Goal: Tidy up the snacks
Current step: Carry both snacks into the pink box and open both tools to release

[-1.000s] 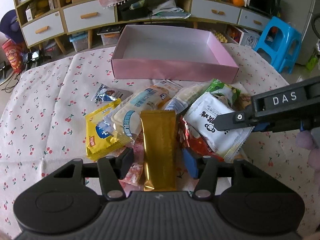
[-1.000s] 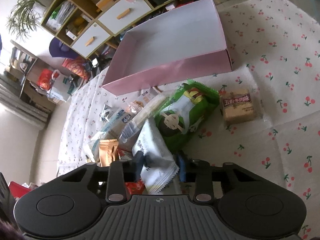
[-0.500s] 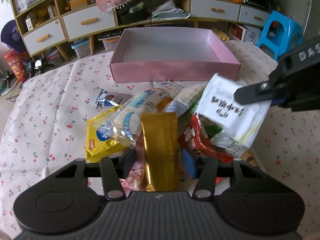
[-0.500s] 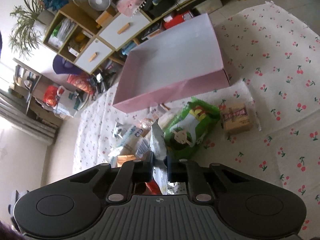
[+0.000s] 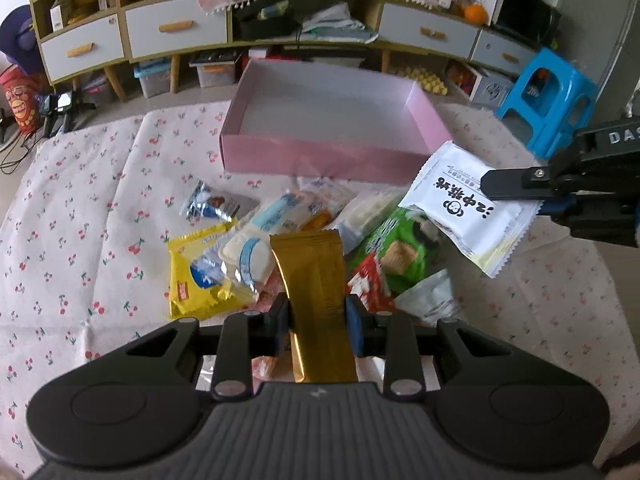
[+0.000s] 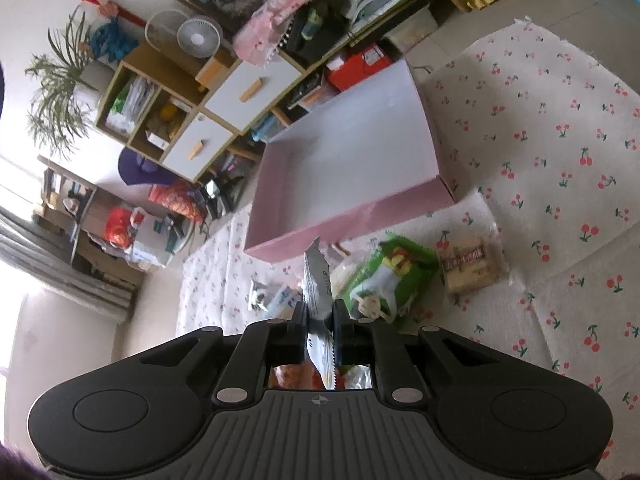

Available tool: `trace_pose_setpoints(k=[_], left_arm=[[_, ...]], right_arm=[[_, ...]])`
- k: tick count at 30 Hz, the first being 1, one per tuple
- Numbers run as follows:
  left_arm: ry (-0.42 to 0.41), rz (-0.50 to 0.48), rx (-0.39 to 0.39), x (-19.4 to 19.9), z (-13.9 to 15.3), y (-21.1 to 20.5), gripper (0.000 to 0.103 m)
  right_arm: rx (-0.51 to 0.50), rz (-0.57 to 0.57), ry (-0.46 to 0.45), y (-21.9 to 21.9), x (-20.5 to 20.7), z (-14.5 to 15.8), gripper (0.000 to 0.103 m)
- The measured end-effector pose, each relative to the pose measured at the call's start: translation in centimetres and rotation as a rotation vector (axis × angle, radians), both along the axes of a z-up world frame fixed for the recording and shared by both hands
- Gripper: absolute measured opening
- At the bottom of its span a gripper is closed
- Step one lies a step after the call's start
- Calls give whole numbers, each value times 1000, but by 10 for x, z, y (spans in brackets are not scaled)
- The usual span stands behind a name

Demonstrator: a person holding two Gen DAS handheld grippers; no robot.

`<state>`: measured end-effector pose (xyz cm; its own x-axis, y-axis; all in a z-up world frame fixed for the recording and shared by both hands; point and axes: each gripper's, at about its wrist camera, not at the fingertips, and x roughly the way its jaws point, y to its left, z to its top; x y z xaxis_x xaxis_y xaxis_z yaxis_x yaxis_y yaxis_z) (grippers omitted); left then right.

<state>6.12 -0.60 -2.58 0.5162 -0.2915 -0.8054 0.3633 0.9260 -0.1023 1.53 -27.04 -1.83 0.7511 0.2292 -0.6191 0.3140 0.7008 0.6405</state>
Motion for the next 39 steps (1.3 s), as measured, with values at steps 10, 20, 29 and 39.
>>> trace_pose_setpoints(k=[10,20,29,39], left_arm=[[-59,50,-120,20,33,5,27],[-170,64,-71,110,43,-23,27],[-188,-4,-54,155,8,-35,27],[-102,9,32,155,-16,-33,23]], right_arm=[[67,-116,-92,-25,5,13,12],[166,-271,-193,-58,29,0,12],[107,-308,-191,-70,75,-25,12],[-25,-267,-99,-65,89,-46,14]])
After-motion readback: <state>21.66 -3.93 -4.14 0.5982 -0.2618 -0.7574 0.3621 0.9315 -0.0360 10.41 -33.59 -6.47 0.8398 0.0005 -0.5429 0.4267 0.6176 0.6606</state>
